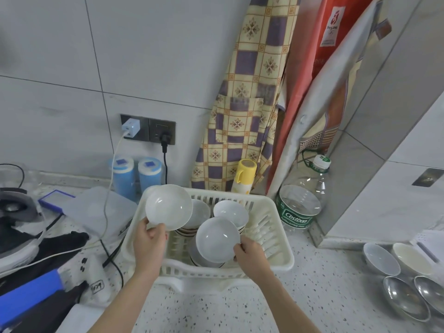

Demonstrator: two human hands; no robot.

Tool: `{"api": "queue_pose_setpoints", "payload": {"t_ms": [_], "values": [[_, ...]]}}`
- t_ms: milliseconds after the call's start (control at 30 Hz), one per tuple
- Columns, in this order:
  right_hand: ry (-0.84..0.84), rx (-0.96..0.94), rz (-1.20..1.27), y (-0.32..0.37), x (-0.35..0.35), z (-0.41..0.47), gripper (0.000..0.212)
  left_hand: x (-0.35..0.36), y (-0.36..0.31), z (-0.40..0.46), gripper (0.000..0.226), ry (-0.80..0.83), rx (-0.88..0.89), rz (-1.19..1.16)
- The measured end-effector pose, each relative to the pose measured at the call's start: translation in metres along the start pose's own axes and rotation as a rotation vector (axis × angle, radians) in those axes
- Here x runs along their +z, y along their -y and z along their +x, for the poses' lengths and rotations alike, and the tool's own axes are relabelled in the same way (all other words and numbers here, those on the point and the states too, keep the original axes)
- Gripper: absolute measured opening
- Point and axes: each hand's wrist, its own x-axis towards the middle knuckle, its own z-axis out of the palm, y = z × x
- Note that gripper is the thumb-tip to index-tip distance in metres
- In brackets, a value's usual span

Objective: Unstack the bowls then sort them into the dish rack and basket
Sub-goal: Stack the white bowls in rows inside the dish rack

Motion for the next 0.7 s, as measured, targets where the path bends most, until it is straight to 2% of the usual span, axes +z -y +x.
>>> {"api": "queue_pose_setpoints", "payload": {"t_ms": [167, 267, 333, 500, 700], "values": [[0.045, 0.029, -0.022, -0.002, 0.000, 0.002, 0.017, 0.000, 0.002, 0.000, 0.028, 0.020, 0.020, 0.068], [0.080, 0.049, -0.004, -0.003, -0.001, 0.002, 0.043, 0.000, 0.004, 0.000, 0.031, 0.039, 0.038, 0.106], [0.095, 0.058, -0.044, -0.003, 0.000, 0.003, 0.048, 0.000, 0.004, 0.000, 0.032, 0.041, 0.037, 0.121], [0.134, 0.083, -0.083, 0.001, 0.001, 0.007, 0.046, 0.001, 0.001, -0.002, 0.033, 0.035, 0.013, 0.130], [0.209, 0.135, -0.253, 0.013, 0.007, 0.008, 0.045, 0.002, -0.004, -0.002, 0.024, 0.047, -0.009, 0.141]]}}
